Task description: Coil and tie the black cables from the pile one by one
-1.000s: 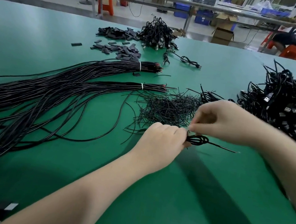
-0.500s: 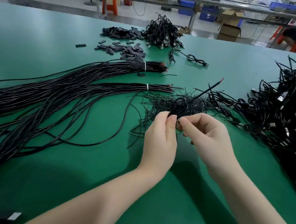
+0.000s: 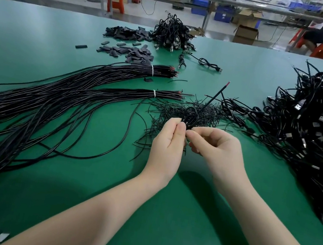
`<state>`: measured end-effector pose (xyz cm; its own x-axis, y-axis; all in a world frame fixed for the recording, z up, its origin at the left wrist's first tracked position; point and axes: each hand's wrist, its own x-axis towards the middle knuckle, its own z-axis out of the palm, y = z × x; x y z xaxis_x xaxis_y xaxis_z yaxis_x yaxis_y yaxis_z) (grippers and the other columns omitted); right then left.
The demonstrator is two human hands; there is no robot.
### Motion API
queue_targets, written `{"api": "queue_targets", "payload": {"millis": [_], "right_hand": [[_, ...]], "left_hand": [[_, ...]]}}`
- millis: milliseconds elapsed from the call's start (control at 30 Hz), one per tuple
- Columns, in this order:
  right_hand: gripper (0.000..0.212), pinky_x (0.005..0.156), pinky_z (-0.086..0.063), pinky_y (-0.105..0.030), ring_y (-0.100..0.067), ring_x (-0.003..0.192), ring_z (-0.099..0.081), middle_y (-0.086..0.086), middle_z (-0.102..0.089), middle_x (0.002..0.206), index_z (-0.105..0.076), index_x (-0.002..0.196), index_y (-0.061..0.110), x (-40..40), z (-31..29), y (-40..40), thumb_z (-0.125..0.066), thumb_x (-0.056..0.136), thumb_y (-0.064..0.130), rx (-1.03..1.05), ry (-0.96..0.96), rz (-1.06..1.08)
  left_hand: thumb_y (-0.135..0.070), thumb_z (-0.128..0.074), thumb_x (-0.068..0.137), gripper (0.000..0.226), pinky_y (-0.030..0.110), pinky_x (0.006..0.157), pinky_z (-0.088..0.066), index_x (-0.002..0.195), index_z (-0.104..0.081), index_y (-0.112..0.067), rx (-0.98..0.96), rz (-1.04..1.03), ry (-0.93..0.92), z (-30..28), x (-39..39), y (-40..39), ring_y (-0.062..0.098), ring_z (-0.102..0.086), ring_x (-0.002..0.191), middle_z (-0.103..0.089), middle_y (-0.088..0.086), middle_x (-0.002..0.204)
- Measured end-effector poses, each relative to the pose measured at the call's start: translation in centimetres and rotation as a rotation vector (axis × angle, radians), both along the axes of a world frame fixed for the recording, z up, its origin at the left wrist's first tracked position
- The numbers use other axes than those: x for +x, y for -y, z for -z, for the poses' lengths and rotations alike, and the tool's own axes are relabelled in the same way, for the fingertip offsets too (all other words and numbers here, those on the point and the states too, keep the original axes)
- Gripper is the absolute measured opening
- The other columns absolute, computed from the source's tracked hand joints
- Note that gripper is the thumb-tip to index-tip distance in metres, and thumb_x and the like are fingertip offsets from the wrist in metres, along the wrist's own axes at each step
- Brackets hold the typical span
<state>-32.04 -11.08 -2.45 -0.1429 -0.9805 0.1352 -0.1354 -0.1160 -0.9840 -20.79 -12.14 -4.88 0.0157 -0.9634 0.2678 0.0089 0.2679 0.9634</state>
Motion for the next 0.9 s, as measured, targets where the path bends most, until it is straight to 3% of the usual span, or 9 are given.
{"api": "queue_targets", "payload": {"millis": [133, 300, 467, 600, 767, 900], "right_hand": [[0.007, 0.067, -0.053, -0.026, -0.011, 0.064, -0.061, -0.002, -0.073, 0.075, -0.072, 0.078, 0.019, 0.2, 0.2, 0.1, -0.079, 0.078, 0.016, -0.048, -0.048, 0.058], [0.009, 0.064, -0.051, -0.019, -0.008, 0.060, -0.064, 0.001, -0.072, 0.066, -0.069, 0.079, 0.016, 0.6, 0.3, -0.1, -0.075, 0.082, 0.010, -0.105, -0.054, 0.055], [0.013, 0.064, -0.053, -0.024, -0.013, 0.062, -0.067, 0.003, -0.069, 0.065, -0.067, 0.075, 0.020, 0.2, 0.3, -0.3, -0.072, 0.084, 0.012, -0.200, -0.207, 0.050], [0.013, 0.066, -0.044, -0.010, -0.003, 0.068, -0.061, 0.011, -0.066, 0.069, -0.067, 0.073, 0.015, -0.3, 0.1, -0.2, -0.073, 0.082, 0.009, -0.321, -0.414, 0.097], [0.012, 0.066, -0.044, -0.017, -0.010, 0.068, -0.054, 0.002, -0.063, 0.069, -0.067, 0.071, 0.008, -0.1, 0.2, -0.3, -0.072, 0.081, 0.002, -0.484, -0.635, 0.124], [0.007, 0.065, -0.051, -0.032, -0.020, 0.069, -0.060, -0.001, -0.068, 0.072, -0.072, 0.075, 0.007, 0.0, 0.6, -0.4, -0.074, 0.078, 0.001, -0.543, -0.709, 0.170]], "left_hand": [[-0.027, -0.037, 0.103, 0.028, 0.029, 0.056, -0.026, 0.077, -0.045, -0.022, 0.026, 0.034, -0.051, -0.2, 0.0, 0.0, 0.008, -0.029, 0.058, -0.034, -0.014, 0.058], [-0.026, -0.036, 0.106, 0.031, 0.020, 0.050, -0.031, 0.075, -0.042, -0.021, 0.063, 0.039, -0.017, 0.0, 0.1, 0.0, 0.010, -0.034, 0.054, -0.040, -0.011, 0.056], [-0.026, -0.040, 0.104, 0.033, 0.016, 0.049, -0.036, 0.072, -0.047, -0.027, 0.015, 0.043, 0.014, 0.0, 0.3, 0.0, 0.004, -0.046, 0.053, -0.050, -0.014, 0.056], [-0.028, -0.047, 0.100, 0.036, 0.028, 0.051, -0.051, 0.065, -0.057, -0.029, 0.015, 0.034, 0.009, 0.0, 0.5, 0.1, 0.000, -0.058, 0.057, -0.053, -0.017, 0.056], [-0.043, -0.057, 0.091, 0.034, 0.025, 0.047, -0.049, 0.068, -0.067, -0.020, 0.129, 0.117, -0.103, -0.3, 0.8, 0.4, 0.004, -0.059, 0.048, -0.055, -0.014, 0.053], [-0.043, -0.052, 0.095, 0.041, 0.019, 0.043, -0.044, 0.057, -0.058, -0.027, 0.151, 0.071, -0.036, 0.0, 0.7, 0.6, 0.005, -0.057, 0.043, -0.051, -0.013, 0.048]]}}
